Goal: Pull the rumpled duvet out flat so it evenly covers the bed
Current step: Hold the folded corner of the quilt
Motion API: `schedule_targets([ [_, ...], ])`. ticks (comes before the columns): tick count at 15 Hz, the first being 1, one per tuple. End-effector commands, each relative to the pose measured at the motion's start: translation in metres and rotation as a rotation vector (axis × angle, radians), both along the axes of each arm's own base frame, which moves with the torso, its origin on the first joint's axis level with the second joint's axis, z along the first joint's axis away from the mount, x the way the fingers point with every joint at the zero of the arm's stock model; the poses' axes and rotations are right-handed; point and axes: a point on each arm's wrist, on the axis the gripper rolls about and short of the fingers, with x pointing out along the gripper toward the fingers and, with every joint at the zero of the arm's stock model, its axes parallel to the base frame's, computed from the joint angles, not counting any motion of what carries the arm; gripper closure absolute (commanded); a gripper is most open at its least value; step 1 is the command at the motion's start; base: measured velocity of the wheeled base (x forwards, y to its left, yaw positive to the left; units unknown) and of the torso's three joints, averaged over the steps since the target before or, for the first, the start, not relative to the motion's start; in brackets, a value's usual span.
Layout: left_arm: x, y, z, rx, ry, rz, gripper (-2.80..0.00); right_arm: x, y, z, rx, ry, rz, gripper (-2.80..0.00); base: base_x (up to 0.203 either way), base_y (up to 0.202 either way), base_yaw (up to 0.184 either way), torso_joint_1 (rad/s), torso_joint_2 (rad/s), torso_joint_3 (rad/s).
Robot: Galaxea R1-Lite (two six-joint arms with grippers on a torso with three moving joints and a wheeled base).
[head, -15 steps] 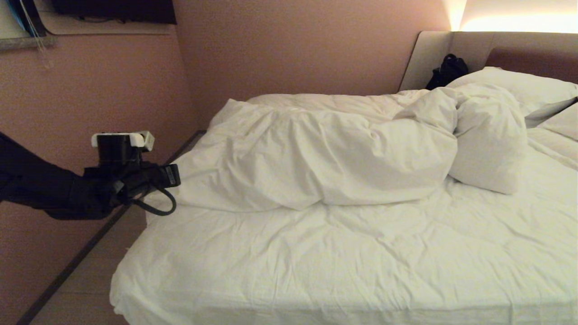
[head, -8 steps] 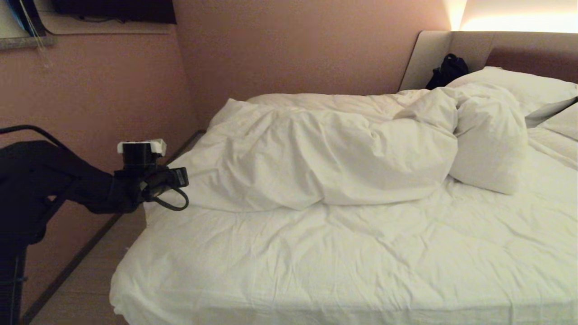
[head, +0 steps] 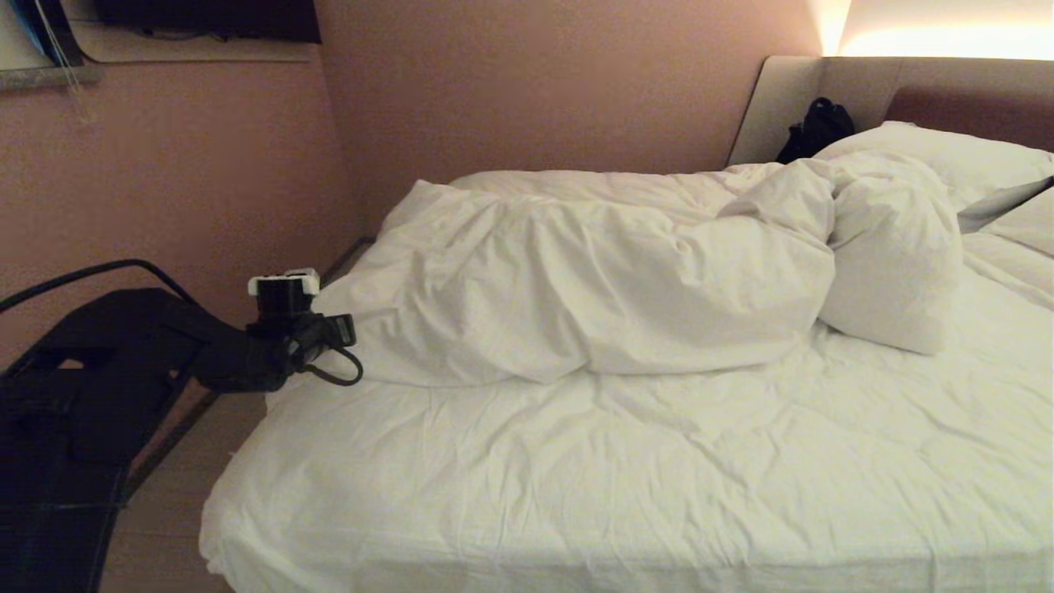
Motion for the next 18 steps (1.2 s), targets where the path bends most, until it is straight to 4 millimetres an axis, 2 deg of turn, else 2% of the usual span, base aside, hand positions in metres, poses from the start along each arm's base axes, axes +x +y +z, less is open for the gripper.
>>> schedule_targets([
  [1, 0.006, 0.004, -0.016, 0.001, 0.017, 0.014, -2.80, 0.000, 0.000, 0.000, 0.000, 0.001, -0.001, 0.00, 0.000, 0.000, 0.000, 0.000, 0.00, 0.000],
  [6, 0.010, 0.010, -0.022, -0.007, 0.015, 0.026, -2.80, 0.000, 0.000, 0.000, 0.000, 0.001, 0.000, 0.00, 0.000, 0.000, 0.000, 0.000, 0.00, 0.000],
  [13, 0.007, 0.009, 0.008, -0.037, -0.001, 0.027, -2.80, 0.000, 0.000, 0.000, 0.000, 0.001, 0.000, 0.00, 0.000, 0.000, 0.000, 0.000, 0.00, 0.000],
  [15, 0.011, 0.009, 0.011, -0.065, 0.019, 0.035, -2.80, 0.000, 0.000, 0.000, 0.000, 0.001, 0.000, 0.00, 0.000, 0.000, 0.000, 0.000, 0.00, 0.000],
  [18, 0.021, 0.009, -0.006, -0.083, 0.091, 0.045, -2.80, 0.000, 0.000, 0.000, 0.000, 0.001, 0.000, 0.00, 0.000, 0.000, 0.000, 0.000, 0.00, 0.000],
])
